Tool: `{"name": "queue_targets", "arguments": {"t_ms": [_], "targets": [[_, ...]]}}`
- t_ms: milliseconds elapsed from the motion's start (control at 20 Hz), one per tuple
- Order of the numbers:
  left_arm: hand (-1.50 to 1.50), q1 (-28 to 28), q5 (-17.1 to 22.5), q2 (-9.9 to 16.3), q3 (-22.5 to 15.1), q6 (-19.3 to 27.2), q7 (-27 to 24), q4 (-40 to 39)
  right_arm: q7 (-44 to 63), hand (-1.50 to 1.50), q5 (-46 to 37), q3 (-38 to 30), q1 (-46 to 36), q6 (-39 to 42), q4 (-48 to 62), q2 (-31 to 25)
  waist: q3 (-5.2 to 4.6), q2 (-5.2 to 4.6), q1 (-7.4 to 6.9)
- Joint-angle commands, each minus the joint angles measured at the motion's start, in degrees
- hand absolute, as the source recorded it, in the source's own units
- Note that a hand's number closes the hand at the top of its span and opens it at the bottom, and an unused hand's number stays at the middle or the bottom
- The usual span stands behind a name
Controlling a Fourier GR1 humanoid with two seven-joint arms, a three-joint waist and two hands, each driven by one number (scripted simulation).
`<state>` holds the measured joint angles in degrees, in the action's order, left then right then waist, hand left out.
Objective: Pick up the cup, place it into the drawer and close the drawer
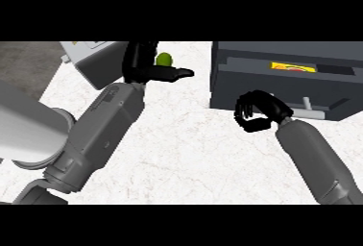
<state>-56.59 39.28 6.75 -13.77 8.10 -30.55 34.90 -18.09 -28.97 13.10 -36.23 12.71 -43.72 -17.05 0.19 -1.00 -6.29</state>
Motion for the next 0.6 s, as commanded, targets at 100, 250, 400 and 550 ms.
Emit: {"name": "queue_targets", "arguments": {"t_ms": [100,250,400,550], "targets": [[-1.50,4.24,0.82,1.27,-0.18,-1.33,2.06,4.74,-6.86,1.50,1.78,-6.77,-9.54,-3.50,12.48,-1.79,0.10,-0.21,-1.01],[-1.50,5.49,0.56,3.77,-0.48,-4.30,1.88,5.66,-3.30,1.50,2.92,-10.07,-15.75,-4.68,15.09,-3.54,0.08,-0.84,-3.22],[-1.50,5.07,0.17,5.36,-0.47,-4.72,2.21,6.18,-2.78,1.50,4.80,-12.57,-16.75,-5.08,15.88,-5.26,0.14,-1.41,-3.90],[-1.50,7.39,0.22,4.90,-1.21,-6.03,2.16,6.54,-2.06,1.50,6.05,-13.62,-17.62,-3.07,16.05,-7.00,0.08,-1.59,-4.52]]}}
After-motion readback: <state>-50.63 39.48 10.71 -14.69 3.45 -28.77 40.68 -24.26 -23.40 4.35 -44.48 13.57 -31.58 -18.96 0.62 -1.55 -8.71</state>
